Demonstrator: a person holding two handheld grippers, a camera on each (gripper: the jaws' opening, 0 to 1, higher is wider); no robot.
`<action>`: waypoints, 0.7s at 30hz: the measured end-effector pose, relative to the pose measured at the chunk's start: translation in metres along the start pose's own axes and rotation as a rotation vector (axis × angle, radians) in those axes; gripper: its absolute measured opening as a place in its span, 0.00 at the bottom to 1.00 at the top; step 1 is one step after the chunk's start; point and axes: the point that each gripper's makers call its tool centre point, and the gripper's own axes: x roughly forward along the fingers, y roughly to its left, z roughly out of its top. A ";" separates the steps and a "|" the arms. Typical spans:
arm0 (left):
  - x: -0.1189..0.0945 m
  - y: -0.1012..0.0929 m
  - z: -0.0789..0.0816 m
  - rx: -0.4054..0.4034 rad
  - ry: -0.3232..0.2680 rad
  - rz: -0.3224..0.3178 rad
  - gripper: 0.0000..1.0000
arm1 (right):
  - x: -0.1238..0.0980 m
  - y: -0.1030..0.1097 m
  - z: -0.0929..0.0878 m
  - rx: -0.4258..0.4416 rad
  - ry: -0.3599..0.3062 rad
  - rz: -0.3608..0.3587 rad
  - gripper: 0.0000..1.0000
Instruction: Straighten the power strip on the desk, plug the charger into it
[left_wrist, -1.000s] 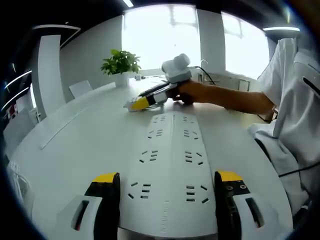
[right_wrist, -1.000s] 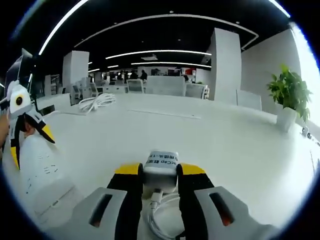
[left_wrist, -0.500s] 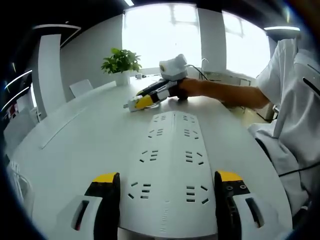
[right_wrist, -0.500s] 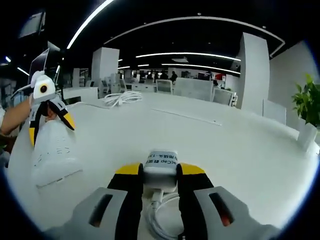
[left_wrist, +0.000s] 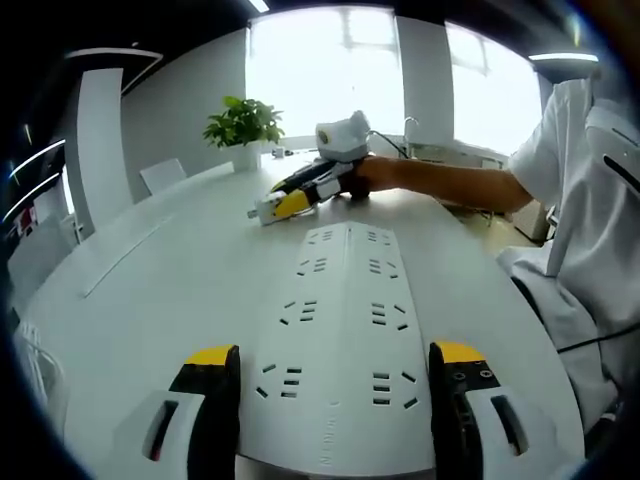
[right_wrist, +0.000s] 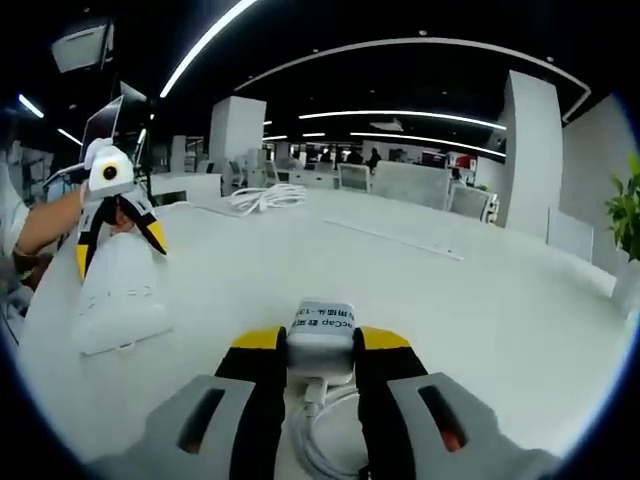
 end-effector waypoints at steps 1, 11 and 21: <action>0.000 0.000 0.000 0.000 0.000 0.000 0.78 | 0.000 -0.001 -0.001 0.009 0.005 -0.002 0.27; 0.001 0.000 0.000 -0.001 0.004 0.003 0.78 | 0.004 -0.011 -0.003 0.135 0.037 -0.079 0.36; 0.001 0.000 0.000 -0.001 0.002 0.003 0.78 | 0.009 -0.012 -0.002 0.161 0.033 -0.131 0.36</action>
